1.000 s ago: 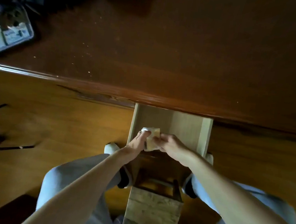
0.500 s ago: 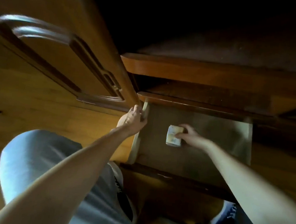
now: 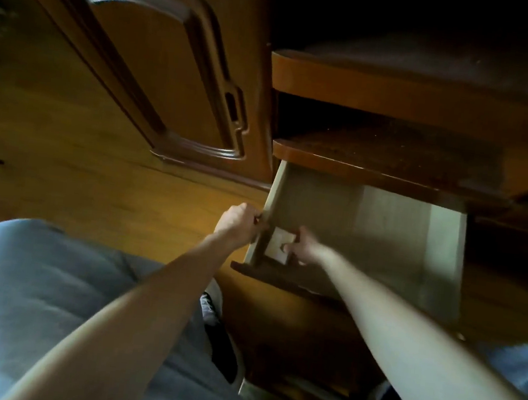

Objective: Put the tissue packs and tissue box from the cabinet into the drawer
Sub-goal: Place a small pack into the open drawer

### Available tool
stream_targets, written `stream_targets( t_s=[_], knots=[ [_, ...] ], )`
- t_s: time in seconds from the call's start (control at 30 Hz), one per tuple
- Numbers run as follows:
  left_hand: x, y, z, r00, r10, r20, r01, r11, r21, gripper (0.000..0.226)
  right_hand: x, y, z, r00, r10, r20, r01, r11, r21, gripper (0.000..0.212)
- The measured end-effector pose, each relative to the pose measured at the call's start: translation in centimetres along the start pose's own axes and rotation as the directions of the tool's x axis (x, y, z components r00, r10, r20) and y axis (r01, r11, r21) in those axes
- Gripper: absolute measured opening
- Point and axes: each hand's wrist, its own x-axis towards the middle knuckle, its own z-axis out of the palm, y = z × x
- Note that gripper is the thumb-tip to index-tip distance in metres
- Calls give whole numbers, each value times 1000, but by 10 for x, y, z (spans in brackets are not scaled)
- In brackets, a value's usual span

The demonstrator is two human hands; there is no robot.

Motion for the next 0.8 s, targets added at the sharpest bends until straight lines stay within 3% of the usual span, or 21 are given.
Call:
stream_targets(
  t_s=[0.2, 0.33, 0.5, 0.63, 0.73, 0.8],
  knots=[
    [15, -10, 6, 1000, -16, 10, 16, 1000, 7, 24, 25, 9, 44, 997, 36, -71, -49, 980, -193, 28],
    [18, -11, 3, 998, -18, 59, 17, 1000, 21, 25, 28, 4, 44, 997, 21, -73, -43, 950, -309, 27],
    [9, -2, 3, 999, -25, 45, 20, 994, 103, 31, 14, 3, 35, 999, 49, 3, -47, 966, -256, 45],
    [-10, 14, -3, 992, -84, 92, 62, 975, 214, 33, -31, 0, -3, 998, 22, -55, -30, 990, -139, 59],
    [-29, 46, -24, 992, -87, 96, 56, 956, 289, 44, -78, -6, -46, 993, -17, -116, 5, 995, -104, 51],
    [-44, 82, -47, 1000, -2, 23, -5, 957, 289, 43, -115, -12, -79, 980, -76, -181, 62, 995, -81, 45]
  ],
)
